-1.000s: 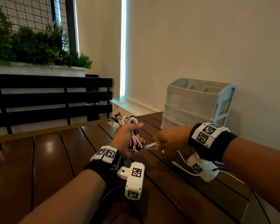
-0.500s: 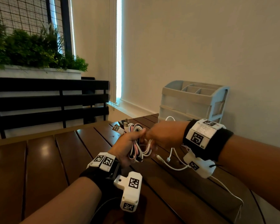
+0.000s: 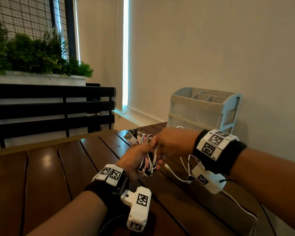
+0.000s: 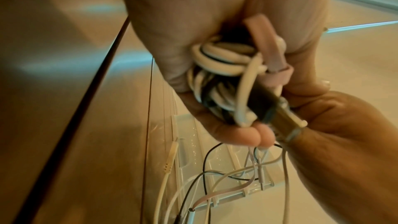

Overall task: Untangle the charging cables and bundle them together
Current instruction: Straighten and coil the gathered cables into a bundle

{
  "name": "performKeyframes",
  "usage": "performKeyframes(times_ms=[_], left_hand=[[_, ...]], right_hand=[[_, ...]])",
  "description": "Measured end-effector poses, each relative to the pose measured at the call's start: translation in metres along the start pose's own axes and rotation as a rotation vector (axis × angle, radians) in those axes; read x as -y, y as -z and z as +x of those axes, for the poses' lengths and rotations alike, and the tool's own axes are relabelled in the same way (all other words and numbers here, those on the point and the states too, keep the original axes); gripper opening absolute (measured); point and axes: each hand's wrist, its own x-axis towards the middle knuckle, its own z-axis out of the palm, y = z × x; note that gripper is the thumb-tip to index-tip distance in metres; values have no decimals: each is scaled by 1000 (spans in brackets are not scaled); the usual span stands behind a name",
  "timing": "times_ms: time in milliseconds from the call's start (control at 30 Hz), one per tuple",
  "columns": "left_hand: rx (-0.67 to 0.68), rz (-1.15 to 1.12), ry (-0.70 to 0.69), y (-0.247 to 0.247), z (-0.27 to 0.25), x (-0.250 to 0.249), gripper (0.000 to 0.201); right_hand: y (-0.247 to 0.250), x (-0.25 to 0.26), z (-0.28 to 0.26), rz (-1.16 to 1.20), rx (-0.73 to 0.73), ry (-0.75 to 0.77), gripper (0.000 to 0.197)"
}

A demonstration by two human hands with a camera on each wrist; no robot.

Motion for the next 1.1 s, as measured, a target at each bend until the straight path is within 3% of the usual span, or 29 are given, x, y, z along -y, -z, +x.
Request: performKeyframes(times_ms=[200,333,500,867,1100], left_hand=[[23,-20,-13,-1,1,3,33],[95,33,6,1,0,2,46],[34,126,29,-1,1,3,57],[-113,308,6,-4,-1,0,10],[-175,306,65,2,2,1,6]], right_hand=[[8,0,-3,14,-93,5,24],[9,3,-1,10,-125,-1,16],[7,3,-3,117,-176,0,33],[18,-6,-5,110,-98,23,38],[25,-21,-11,130,-154,6,32]])
